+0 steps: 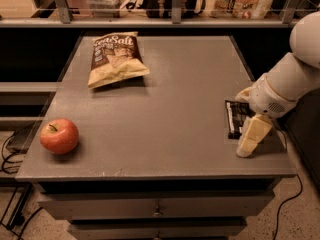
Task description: Move rxbar chocolate near brown chip bag
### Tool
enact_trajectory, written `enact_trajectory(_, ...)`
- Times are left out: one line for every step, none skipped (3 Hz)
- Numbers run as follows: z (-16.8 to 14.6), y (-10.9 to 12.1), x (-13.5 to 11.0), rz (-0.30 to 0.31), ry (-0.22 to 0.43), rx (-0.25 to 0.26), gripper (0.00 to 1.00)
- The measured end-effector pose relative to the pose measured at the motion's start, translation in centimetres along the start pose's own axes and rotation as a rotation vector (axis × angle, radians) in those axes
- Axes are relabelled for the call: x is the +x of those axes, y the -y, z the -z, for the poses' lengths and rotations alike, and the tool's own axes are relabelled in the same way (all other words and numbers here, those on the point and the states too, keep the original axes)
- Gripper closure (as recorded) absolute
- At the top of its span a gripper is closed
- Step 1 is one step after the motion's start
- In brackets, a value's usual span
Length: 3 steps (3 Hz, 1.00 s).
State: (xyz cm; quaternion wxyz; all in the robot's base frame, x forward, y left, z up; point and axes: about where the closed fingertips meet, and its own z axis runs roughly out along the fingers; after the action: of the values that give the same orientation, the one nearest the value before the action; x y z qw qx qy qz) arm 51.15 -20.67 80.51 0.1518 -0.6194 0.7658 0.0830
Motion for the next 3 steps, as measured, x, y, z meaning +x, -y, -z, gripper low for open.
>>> enact_trajectory(0.7, 0.3, -0.3, 0.001, -0.018, -0.008, 0.39)
enact_trajectory(1.4, 0.4, -0.6, 0.001, -0.018, -0.008, 0.64)
enact_trajectory(2.2, 0.4, -0.8, 0.001, -0.018, -0.008, 0.87)
